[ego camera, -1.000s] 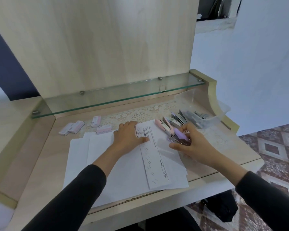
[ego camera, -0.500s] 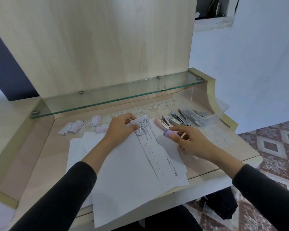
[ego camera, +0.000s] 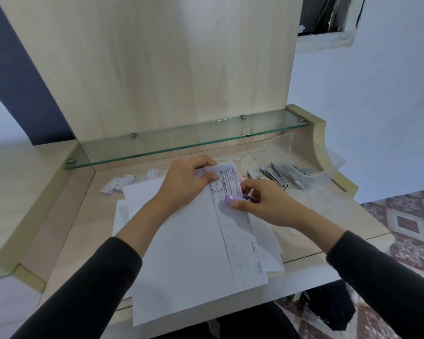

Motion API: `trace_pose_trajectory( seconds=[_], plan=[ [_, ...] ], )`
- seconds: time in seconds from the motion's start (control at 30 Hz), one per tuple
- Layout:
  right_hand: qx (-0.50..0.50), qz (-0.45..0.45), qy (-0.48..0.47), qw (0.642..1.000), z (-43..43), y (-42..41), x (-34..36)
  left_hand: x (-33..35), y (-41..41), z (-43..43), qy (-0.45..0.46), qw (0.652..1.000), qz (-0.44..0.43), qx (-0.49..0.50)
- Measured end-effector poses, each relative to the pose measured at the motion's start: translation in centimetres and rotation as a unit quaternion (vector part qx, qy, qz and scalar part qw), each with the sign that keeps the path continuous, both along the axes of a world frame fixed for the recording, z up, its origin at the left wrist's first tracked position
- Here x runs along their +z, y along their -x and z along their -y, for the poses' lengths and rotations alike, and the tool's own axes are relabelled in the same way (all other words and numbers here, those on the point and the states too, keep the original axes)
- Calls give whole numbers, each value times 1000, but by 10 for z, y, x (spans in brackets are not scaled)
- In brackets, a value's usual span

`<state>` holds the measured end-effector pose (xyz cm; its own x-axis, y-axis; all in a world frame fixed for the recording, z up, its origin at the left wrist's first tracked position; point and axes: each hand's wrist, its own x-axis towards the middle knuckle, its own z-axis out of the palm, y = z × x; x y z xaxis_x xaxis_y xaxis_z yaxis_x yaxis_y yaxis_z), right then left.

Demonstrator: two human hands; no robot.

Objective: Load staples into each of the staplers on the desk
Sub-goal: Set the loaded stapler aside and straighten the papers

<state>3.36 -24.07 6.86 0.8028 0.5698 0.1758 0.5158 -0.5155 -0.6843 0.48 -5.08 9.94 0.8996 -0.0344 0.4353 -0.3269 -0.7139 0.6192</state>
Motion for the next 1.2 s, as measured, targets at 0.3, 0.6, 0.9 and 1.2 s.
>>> trace_pose_trajectory(
  seconds=[0.3, 0.6, 0.9, 1.2],
  plan=[
    [-3, 24, 10, 1000, 0, 8, 1, 2, 8, -1, -17, 999, 40, -14],
    [-10, 75, 22, 997, -4, 13, 4, 2, 8, 0, -13, 998, 54, -18],
    [-3, 82, 0, 997, 0, 14, -1, 3, 7, 0, -6, 999, 45, -22],
    [2, 86, 6, 996, 6, 14, -7, -1, 5, -2, -16, 999, 37, -24]
  ],
)
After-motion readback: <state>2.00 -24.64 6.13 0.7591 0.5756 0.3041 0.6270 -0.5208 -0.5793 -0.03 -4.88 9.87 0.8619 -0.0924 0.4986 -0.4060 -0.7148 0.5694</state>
